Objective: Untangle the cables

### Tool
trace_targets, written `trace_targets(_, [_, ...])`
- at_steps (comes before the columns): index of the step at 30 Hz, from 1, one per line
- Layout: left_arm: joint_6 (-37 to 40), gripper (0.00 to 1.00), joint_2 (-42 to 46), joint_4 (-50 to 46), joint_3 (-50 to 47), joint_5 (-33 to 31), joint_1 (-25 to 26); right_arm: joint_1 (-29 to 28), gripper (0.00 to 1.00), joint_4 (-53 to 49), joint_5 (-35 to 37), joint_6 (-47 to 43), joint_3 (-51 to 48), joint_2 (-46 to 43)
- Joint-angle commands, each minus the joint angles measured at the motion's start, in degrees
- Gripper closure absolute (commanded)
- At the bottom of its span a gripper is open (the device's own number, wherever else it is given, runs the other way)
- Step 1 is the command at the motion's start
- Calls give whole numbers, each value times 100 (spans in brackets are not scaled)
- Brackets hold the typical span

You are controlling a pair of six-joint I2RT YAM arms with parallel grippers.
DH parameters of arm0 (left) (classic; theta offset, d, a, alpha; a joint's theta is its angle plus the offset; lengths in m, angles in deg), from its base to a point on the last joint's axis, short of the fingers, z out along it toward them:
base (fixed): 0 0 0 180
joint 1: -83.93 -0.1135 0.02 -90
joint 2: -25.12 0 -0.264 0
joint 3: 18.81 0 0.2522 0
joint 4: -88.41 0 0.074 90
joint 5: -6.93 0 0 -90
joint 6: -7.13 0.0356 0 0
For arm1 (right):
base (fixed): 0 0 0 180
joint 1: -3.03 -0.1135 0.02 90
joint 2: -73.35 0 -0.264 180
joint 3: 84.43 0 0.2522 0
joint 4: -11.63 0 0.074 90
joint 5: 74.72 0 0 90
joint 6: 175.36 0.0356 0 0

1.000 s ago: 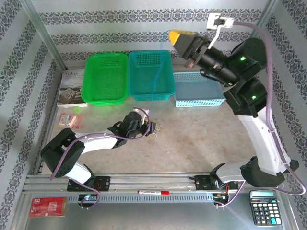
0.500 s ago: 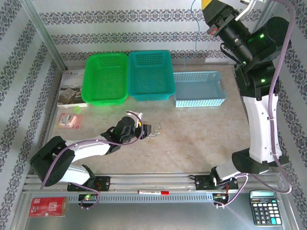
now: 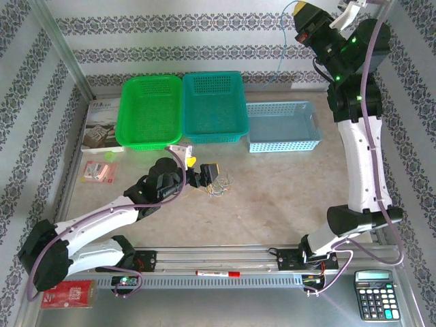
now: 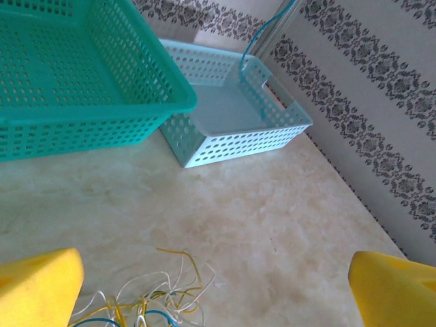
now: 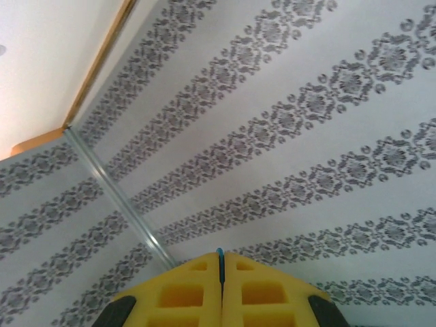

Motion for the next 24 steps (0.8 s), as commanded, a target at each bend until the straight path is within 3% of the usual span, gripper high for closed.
trace_targets(1, [-83, 0, 200, -604, 201, -165, 48, 161, 100, 290, 92, -138, -59, 159])
trace_targets(9, [-42, 0, 257, -857, 431, -233, 48, 402, 100, 523, 123, -256, -778, 412])
trace_targets(18, [2, 0, 185, -1106, 714, -187, 48, 385, 100, 1632, 404, -494, -3477, 599])
trace_targets(24, [-10, 0, 228, -1276, 660, -222, 48, 478, 100, 1652, 445, -857, -4028, 1192])
